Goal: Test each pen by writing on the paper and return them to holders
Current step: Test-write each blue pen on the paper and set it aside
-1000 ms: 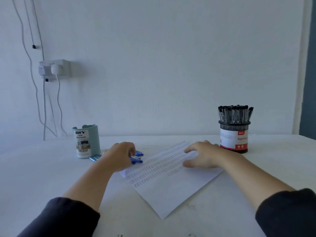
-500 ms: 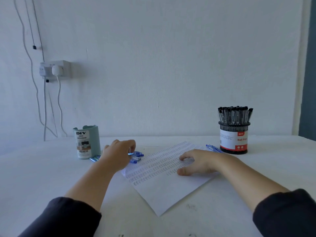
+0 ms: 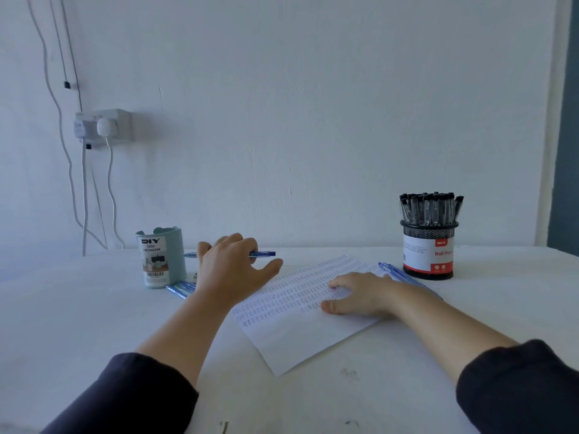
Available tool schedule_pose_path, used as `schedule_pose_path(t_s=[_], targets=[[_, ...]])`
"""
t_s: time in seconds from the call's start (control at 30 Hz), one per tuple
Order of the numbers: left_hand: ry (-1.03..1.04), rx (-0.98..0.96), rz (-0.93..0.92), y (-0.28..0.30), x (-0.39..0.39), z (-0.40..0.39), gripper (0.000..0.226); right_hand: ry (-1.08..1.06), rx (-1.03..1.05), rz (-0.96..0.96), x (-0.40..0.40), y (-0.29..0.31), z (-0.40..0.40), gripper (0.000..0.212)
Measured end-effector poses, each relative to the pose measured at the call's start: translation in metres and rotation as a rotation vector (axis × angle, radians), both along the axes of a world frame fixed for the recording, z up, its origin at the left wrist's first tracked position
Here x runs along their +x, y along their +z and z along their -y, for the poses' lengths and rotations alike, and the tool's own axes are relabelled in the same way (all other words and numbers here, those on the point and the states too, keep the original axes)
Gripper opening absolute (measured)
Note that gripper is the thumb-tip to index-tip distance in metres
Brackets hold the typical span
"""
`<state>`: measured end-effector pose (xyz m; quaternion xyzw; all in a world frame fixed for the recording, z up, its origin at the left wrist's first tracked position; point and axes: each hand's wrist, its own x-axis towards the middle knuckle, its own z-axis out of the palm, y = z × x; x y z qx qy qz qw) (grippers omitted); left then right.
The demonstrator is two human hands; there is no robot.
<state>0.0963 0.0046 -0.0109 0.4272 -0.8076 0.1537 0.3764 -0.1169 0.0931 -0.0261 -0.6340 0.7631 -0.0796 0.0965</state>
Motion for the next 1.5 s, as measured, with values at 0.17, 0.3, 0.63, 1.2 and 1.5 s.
schedule_pose_path(t_s=[0.17, 0.3, 0.63, 1.2, 1.5], targets=[[-0.006, -0.028, -0.006, 0.000, -0.003, -0.003, 0.054, -0.010, 0.075, -0.021, 0.000, 0.005, 0.005, 0.082], [-0.036, -0.048, -0.019, 0.000, -0.004, -0.004, 0.059, 0.003, 0.137, -0.096, 0.008, 0.014, 0.000, 0.079], [-0.140, 0.039, 0.019, 0.000, -0.014, -0.013, 0.042, 0.072, 0.186, -0.073, 0.033, 0.037, -0.024, 0.084], [-0.425, 0.852, -0.935, 0.002, -0.032, -0.031, 0.027, 0.059, 0.233, 0.066, 0.034, 0.022, -0.021, 0.095], [-0.499, 1.019, -1.167, 0.002, -0.036, -0.036, 0.022, 0.051, 0.238, 0.069, 0.033, 0.022, -0.020, 0.095]])
